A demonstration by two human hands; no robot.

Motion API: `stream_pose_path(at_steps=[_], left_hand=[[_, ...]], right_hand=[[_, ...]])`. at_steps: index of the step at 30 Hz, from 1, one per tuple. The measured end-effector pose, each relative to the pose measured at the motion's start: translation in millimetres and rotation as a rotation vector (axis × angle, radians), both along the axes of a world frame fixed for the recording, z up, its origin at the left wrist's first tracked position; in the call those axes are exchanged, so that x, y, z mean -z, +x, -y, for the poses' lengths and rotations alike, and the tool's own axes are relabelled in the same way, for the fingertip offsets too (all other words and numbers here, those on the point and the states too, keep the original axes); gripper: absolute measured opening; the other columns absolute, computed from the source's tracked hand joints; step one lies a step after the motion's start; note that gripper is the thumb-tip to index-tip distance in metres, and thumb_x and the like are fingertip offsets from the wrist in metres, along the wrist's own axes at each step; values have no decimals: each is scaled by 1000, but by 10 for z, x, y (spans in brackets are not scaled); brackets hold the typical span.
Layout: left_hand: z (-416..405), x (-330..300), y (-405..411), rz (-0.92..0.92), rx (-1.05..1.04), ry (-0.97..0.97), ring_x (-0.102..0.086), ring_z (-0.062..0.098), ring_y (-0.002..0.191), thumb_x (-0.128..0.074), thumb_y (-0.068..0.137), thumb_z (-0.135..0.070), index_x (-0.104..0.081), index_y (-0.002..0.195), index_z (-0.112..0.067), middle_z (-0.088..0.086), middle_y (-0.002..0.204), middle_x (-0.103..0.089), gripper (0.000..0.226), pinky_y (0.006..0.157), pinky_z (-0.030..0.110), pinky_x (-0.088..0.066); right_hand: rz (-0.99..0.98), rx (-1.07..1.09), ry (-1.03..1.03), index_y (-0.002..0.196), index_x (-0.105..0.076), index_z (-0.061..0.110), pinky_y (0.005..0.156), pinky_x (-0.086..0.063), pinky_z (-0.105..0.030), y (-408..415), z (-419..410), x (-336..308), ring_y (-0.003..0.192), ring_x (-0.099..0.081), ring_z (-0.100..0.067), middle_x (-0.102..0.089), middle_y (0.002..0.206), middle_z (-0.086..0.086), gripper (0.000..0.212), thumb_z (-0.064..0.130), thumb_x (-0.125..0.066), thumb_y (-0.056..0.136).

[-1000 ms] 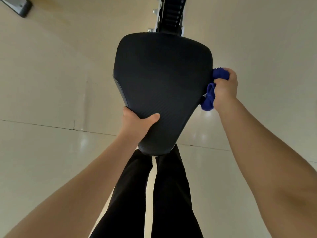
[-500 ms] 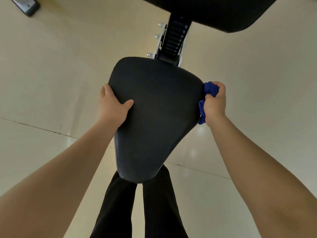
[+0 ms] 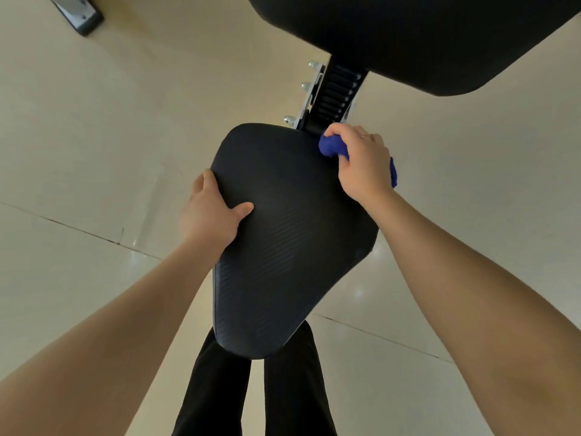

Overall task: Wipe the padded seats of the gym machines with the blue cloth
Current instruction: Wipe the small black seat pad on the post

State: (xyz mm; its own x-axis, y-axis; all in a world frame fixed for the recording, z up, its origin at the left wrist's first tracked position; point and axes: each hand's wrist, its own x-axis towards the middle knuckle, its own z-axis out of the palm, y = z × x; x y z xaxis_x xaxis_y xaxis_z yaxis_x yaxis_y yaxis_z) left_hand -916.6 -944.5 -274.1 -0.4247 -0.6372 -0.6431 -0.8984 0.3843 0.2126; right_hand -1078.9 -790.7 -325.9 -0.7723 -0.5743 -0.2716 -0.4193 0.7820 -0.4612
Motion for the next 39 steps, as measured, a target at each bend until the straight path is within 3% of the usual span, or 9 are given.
stream_pose_path(at_steps=[4, 11, 16, 20, 22, 27, 34, 36, 39], left_hand=[[-7, -4, 2, 44, 38, -27, -49, 29, 121, -60, 86, -42, -19, 146, -13, -2, 150, -28, 78, 75, 33, -36], [13, 31, 81, -63, -28, 25, -40, 25, 132, -57, 88, -36, -16, 148, -15, -2, 154, -27, 76, 93, 33, -38], [226, -18, 250, -534, -1013, 538, -50, 15, 124, -37, 98, -18, -27, 146, -17, 1, 142, -47, 49, 102, 24, -36], [397, 39, 396, -705, -1317, 654, -59, 23, 103, -28, 98, -29, -34, 140, -12, 7, 119, -57, 45, 92, 37, -48], [376, 24, 490, -611, -1211, 529, -54, 21, 112, -24, 99, -37, -31, 142, -19, 3, 126, -57, 48, 98, 38, -43], [346, 34, 870, -451, -1044, 425, -42, 20, 129, -13, 99, -46, -32, 144, -17, 2, 142, -46, 57, 107, 37, -32], [366, -18, 1106, -398, -1036, 434, -49, 18, 117, -12, 98, -48, -44, 135, -14, 1, 124, -58, 59, 101, 34, -35], [357, -57, 1124, -413, -979, 435, -49, 17, 115, -10, 99, -48, -44, 134, -14, 1, 121, -59, 60, 103, 35, -34], [361, -60, 1197, -416, -927, 457, -49, 16, 114, -9, 98, -49, -45, 134, -14, 1, 122, -59, 62, 102, 35, -35]], right_hand=[[14, 188, 121, 126, -48, 25, 72, -47, -38, -120, 57, 34, 100, -56, -29, -55, 121, -5, 44, 1, -48, 88], [-11, -444, -68, 122, -51, 29, 71, -38, -33, 522, 1151, -85, 104, -50, -28, -55, 120, 0, 50, -2, -45, 83], [-104, -347, 69, 113, -53, 28, 76, -30, -32, 429, 1376, -86, 102, -46, -27, -54, 116, 0, 44, -2, -40, 83], [-98, -861, -2, 110, -58, 29, 87, -32, -37, 991, 1450, -271, 111, -45, -25, -56, 115, 2, 30, 15, -40, 92], [-97, -1000, -2, 111, -59, 29, 92, -31, -40, 1024, 1461, -279, 111, -45, -23, -58, 113, 3, 31, 13, -39, 93], [-37, -802, 222, 105, -61, 26, 94, -29, -42, 920, 1626, -348, 111, -44, -25, -58, 113, 0, 34, 7, -37, 91], [-105, -1504, 298, 96, -63, 23, 88, -32, -39, 1670, 1189, -700, 98, -54, -23, -64, 101, 1, 25, 19, -39, 90], [-82, -1473, 297, 99, -64, 25, 90, -31, -39, 1587, 1220, -671, 99, -54, -22, -64, 102, 3, 26, 20, -40, 89], [-87, -1143, 327, 99, -64, 24, 93, -31, -41, 1494, 1335, -643, 101, -52, -24, -65, 99, 1, 27, 20, -40, 87]])
